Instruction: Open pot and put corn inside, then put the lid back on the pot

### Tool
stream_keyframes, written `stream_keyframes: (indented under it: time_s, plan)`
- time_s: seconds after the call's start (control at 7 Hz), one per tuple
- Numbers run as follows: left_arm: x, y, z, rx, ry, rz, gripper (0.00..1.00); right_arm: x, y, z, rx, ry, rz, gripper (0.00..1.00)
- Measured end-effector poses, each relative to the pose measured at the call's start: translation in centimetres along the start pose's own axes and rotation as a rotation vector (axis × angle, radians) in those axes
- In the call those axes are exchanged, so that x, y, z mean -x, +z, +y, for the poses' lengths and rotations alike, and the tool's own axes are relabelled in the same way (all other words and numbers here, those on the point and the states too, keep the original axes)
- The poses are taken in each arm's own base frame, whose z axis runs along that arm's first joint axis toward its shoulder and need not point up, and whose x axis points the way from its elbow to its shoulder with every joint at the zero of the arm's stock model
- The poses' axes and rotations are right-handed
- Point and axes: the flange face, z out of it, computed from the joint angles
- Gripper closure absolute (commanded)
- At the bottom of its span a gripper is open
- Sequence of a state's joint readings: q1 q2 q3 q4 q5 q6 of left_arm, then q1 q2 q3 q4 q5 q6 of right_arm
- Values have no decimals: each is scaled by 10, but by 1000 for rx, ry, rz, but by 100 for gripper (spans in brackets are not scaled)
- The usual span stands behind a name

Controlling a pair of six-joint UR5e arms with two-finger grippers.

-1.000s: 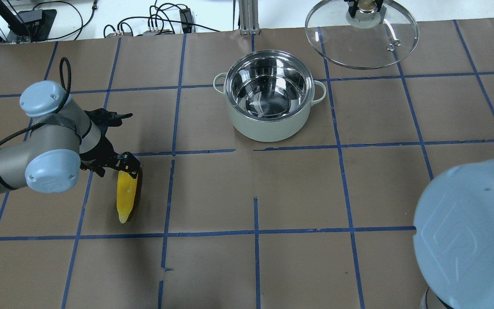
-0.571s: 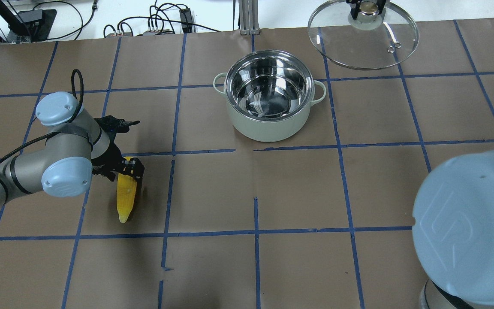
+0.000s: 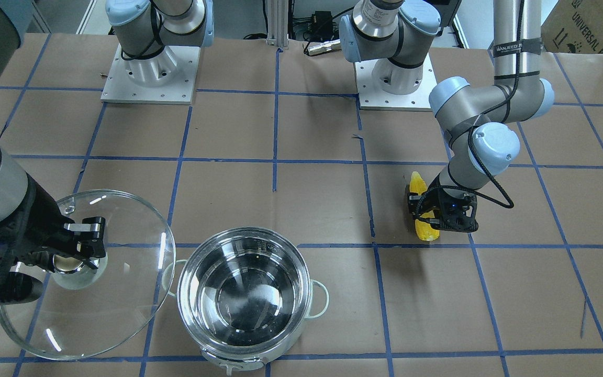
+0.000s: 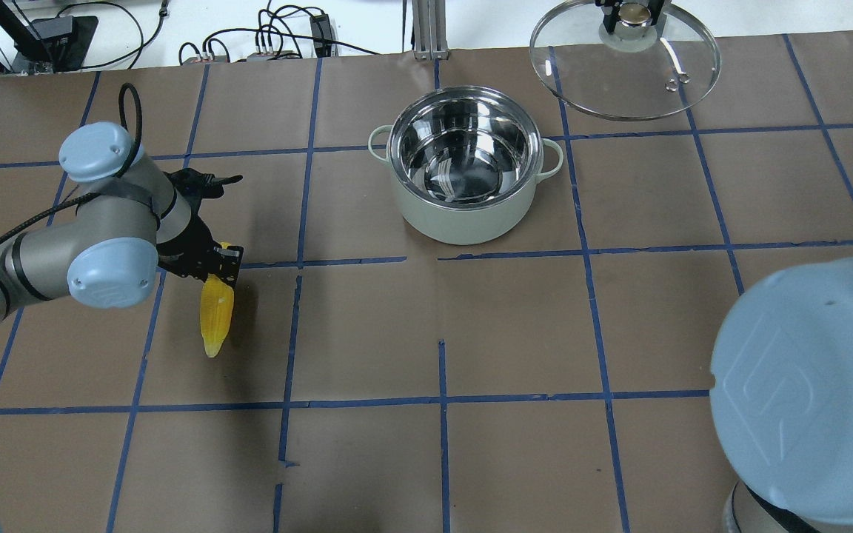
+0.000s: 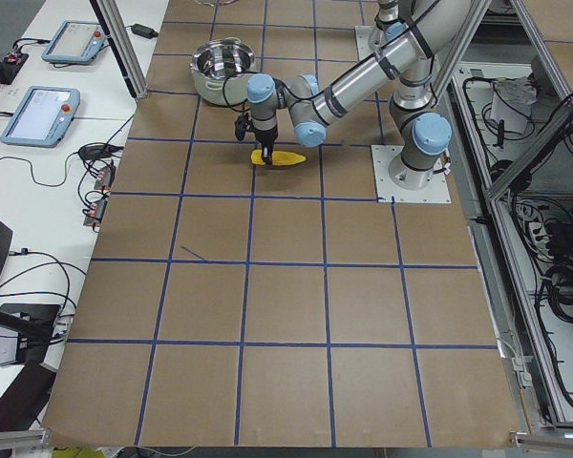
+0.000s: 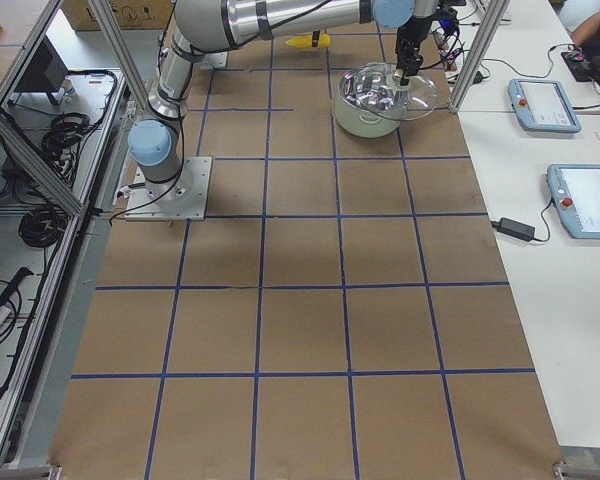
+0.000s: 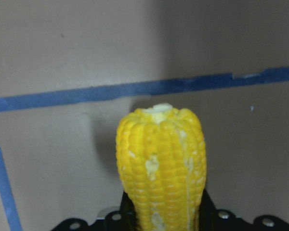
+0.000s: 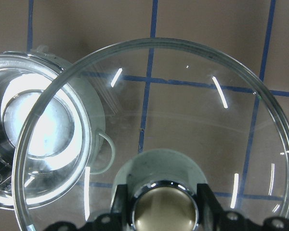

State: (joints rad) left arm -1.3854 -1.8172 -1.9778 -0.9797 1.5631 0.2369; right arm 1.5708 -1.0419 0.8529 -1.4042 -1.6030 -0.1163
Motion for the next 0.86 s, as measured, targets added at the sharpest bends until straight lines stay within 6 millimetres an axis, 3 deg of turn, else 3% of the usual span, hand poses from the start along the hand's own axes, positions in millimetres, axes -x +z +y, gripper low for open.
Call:
stream_keyframes:
  time_s: [0.29, 0.57, 0.86]
  plan:
    - [-54, -71, -45, -11, -39, 25, 79, 2, 0, 0, -1, -3, 0, 93]
    - [-118, -129, -93, -53, -37, 74, 79, 3, 0, 0, 0, -4, 1, 93]
    - [-196, -149, -135, -107, -15, 93, 79, 3, 0, 0, -1, -4, 2, 93]
